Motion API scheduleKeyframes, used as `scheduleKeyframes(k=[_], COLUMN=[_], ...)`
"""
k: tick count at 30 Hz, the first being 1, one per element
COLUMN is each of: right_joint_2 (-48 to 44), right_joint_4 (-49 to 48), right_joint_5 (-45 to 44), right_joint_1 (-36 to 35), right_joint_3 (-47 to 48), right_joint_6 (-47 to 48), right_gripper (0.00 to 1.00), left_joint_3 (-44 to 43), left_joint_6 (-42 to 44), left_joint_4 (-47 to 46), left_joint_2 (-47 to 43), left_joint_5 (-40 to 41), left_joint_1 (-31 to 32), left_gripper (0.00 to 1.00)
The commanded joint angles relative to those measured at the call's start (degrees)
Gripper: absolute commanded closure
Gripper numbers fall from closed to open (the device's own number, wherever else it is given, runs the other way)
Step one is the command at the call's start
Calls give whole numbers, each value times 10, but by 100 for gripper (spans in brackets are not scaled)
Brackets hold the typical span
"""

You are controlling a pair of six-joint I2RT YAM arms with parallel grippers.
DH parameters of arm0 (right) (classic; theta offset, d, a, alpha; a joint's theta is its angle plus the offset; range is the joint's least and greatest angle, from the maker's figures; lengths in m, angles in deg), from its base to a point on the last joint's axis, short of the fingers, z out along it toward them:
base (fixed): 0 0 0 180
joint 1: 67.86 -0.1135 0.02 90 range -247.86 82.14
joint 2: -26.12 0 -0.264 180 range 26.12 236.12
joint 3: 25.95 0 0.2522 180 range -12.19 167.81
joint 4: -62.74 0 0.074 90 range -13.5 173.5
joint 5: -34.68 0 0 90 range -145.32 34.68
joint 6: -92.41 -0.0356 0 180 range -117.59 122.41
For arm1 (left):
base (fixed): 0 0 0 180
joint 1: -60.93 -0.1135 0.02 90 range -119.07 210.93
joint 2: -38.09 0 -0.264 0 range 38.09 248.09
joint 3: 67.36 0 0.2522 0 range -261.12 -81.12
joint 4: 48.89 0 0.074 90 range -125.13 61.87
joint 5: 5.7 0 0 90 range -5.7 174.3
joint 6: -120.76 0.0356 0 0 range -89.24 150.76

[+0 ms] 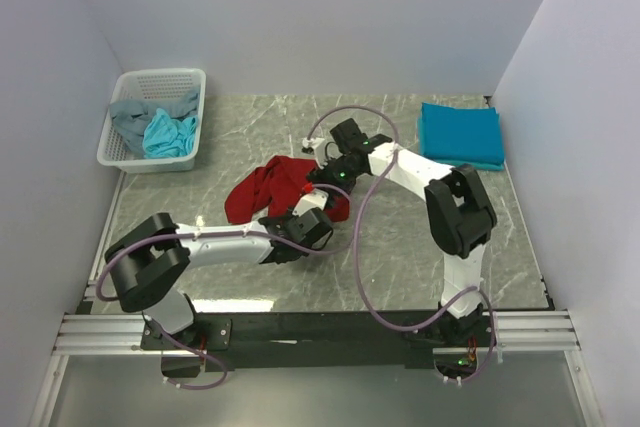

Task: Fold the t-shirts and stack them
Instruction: Flatten the tshirt out

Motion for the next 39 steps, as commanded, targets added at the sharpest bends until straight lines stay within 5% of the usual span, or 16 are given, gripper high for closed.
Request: scheduleKeyframes(k=[1,5,8,9,15,25,34,39], right_joint_2=[27,44,47,42,-52,-203,-428,-508], right_joint_4=[3,5,4,5,27,175,77,74], right_joint_5=[-23,-42,-68,-83,-103,-250,-429,-381], right_joint_1=[-11,-35,-39,-37,-15,17,23,105], right_joint_3=[43,50,47,47,36,176,243,282], right_joint_6=[-41,-54,-63,-65,-37,110,185,156], right_gripper=[28,34,53,67,96,100,100,100], left_joint_3=[20,24,24,28,43,-6,-204,-331], left_joint_6=[-21,-22,-25,-25,-21,31,171,191], left_joint_4=[-35,-39,-38,-40,-50,-8,-11,6], left_joint_2=[-41,-33,-36,-41,-134,-362,-497,-522], left_joint_5=[30,26,27,29,36,49,27,-21], left_joint_1=[1,0,1,1,-1,-54,-60,-60], left_gripper=[57,71,94,97,100,99,99,99])
